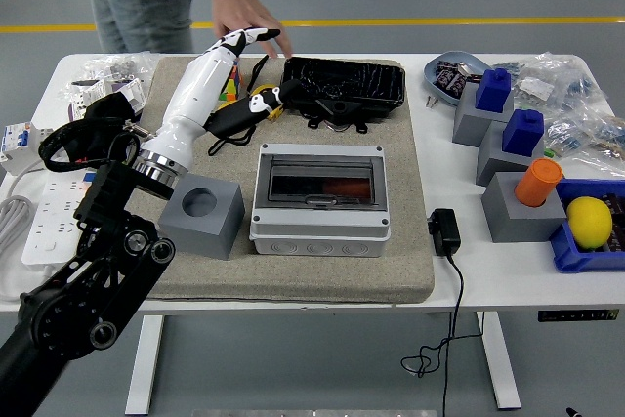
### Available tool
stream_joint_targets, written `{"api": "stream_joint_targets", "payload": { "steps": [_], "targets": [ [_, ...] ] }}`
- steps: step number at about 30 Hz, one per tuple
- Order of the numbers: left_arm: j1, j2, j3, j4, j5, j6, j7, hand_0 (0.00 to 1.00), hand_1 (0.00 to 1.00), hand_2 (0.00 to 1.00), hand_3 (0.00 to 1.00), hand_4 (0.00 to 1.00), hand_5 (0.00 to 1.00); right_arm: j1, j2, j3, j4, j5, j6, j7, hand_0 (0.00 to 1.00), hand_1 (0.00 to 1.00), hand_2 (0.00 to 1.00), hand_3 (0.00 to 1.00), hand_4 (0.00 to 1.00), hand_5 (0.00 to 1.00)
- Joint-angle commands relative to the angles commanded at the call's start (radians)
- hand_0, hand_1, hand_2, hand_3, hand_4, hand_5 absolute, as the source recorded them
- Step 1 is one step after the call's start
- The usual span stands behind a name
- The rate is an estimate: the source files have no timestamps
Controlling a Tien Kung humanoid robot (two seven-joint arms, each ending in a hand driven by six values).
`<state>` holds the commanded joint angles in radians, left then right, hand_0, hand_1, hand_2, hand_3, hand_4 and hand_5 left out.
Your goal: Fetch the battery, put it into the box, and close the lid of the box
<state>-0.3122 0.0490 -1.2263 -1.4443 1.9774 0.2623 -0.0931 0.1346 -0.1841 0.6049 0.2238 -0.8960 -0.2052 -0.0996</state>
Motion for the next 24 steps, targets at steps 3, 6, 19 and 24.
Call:
{"api": "stream_joint_targets", "payload": {
  "steps": [3,6,19,24],
  "targets": [
    [0.042,-0.006,-0.060,-0.019,-0.045,-0.011,0.014,0.869,0.975,0.998,0.997,0.998,0.998,-0.002,-0.001,0.003,0.000,0.000,0.000,0.002,0.746,0.687,0.702,0.733,0.998,0.976],
    [0.078,-0.011,-0.123,-0.036,-0.093,-0.017,0.022,0.938,0.998,0.998,0.998,0.998,0.998,-0.003,-0.001,0.004,-0.001,0.001,-0.001,0.003,0.746,0.687,0.703,0.733,0.998,0.975],
    [0.186,-0.001,-0.267,-0.070,-0.117,-0.019,0.045,0.960,0.998,0.988,0.949,0.998,0.998,-0.008,-0.009,0.017,-0.003,-0.005,-0.005,0.006,0.746,0.687,0.704,0.733,0.998,0.974],
    [0.213,0.003,-0.259,-0.069,-0.121,-0.022,0.038,0.957,0.998,0.981,0.940,0.998,0.998,-0.019,-0.003,0.048,-0.004,-0.023,-0.005,0.006,0.746,0.689,0.706,0.734,0.998,0.974]
  ]
}}
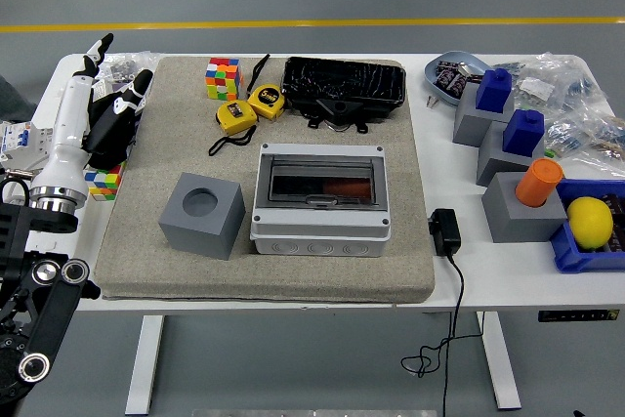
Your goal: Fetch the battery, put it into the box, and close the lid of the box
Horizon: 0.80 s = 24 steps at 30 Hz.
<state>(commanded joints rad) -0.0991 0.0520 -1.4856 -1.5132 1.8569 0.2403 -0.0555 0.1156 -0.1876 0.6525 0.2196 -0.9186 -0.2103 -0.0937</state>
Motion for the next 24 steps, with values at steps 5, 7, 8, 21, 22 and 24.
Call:
{"api": "stream_joint_targets", "payload": {
  "steps": [5,7,8,21,22,24],
  "targets": [
    [0.030,0.011,-0.008,-0.006,-0.020,0.002,-0.016,0.923,0.982,0.977,0.922,0.998,0.934,-0.014,0.010,0.050,0.003,-0.025,0.002,-0.002,0.746,0.690,0.706,0.734,0.998,0.975],
    [0.038,0.012,-0.017,-0.009,-0.031,-0.002,-0.022,0.923,0.982,0.977,0.922,0.998,0.934,-0.014,0.014,0.039,-0.002,-0.016,0.000,-0.004,0.746,0.690,0.706,0.734,0.998,0.975],
    [0.043,0.011,-0.025,-0.013,-0.036,-0.002,-0.026,0.923,0.982,0.977,0.922,0.998,0.934,-0.013,0.014,0.033,-0.003,-0.013,0.000,-0.005,0.746,0.690,0.706,0.734,0.998,0.975],
    [0.050,-0.007,-0.055,-0.025,-0.061,-0.027,-0.033,0.884,0.952,0.939,0.880,0.998,0.796,-0.007,0.002,0.019,-0.011,-0.006,-0.005,-0.008,0.746,0.690,0.706,0.734,0.998,0.978],
    [0.051,-0.008,-0.057,-0.026,-0.058,-0.030,-0.032,0.884,0.952,0.939,0.880,0.998,0.796,-0.007,0.002,0.022,-0.010,-0.008,-0.005,-0.008,0.746,0.690,0.706,0.734,0.998,0.978],
    [0.053,-0.008,-0.058,-0.025,-0.055,-0.033,-0.031,0.887,0.953,0.940,0.878,0.998,0.777,-0.006,0.002,0.028,-0.008,-0.013,-0.004,-0.008,0.746,0.690,0.706,0.734,0.998,0.978]
  ]
}}
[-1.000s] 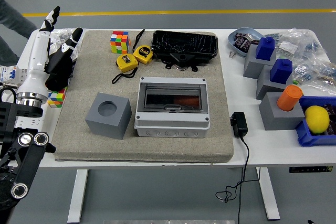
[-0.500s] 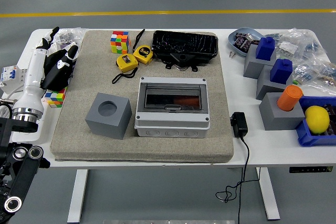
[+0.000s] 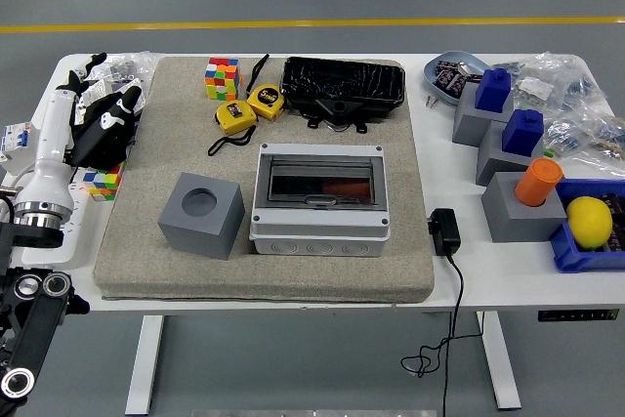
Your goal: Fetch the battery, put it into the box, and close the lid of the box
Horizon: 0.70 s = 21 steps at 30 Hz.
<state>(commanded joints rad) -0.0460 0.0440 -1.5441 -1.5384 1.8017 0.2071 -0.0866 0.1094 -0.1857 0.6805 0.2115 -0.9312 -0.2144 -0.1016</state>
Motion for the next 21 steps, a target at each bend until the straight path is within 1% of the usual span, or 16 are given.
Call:
{"api": "stream_joint_targets", "payload": {
  "steps": [4,5,11,21],
  "targets": [
    [-0.003,0.000,-0.002,0.000,0.003,0.001,0.000,0.887,0.953,0.940,0.878,0.998,0.777,0.005,-0.002,0.002,0.002,-0.001,0.002,0.001,0.746,0.690,0.706,0.734,0.998,0.978],
    [-0.004,0.000,-0.002,0.000,0.003,0.002,0.000,0.886,0.952,0.937,0.846,0.998,0.777,0.006,-0.003,0.003,0.002,-0.001,0.002,0.001,0.746,0.689,0.706,0.734,0.998,0.979],
    [-0.004,-0.002,0.001,-0.001,0.005,-0.001,0.002,0.881,0.951,0.937,0.845,0.998,0.772,0.007,-0.003,0.002,0.003,0.000,0.003,0.000,0.746,0.688,0.704,0.734,0.998,0.983],
    [-0.006,0.001,0.016,0.001,0.016,-0.005,0.005,0.880,0.944,0.931,0.844,0.998,0.765,0.011,-0.005,-0.010,0.002,0.007,0.002,-0.001,0.746,0.689,0.704,0.734,0.998,0.982]
  ]
}}
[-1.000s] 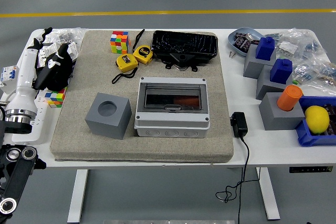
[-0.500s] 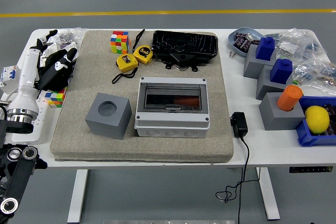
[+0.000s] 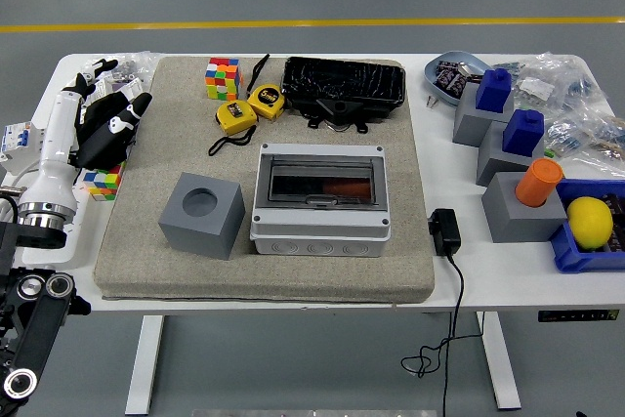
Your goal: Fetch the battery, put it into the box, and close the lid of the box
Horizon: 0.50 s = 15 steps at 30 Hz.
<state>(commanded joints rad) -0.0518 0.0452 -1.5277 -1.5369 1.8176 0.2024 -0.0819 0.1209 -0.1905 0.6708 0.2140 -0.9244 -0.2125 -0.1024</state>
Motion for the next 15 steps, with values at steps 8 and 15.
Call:
{"api": "stream_joint_targets", "payload": {
  "steps": [8,15],
  "targets": [
    [0.005,0.005,0.009,0.001,-0.003,-0.006,0.002,0.881,0.933,0.912,0.829,0.998,0.765,-0.005,-0.002,-0.001,0.000,0.000,0.001,0.001,0.746,0.687,0.703,0.734,0.998,0.980],
    [0.007,0.006,0.009,0.001,-0.004,-0.004,-0.001,0.892,0.935,0.911,0.828,0.998,0.763,-0.007,0.000,0.000,0.001,-0.001,0.003,0.000,0.746,0.688,0.704,0.733,0.998,0.979]
  ]
}}
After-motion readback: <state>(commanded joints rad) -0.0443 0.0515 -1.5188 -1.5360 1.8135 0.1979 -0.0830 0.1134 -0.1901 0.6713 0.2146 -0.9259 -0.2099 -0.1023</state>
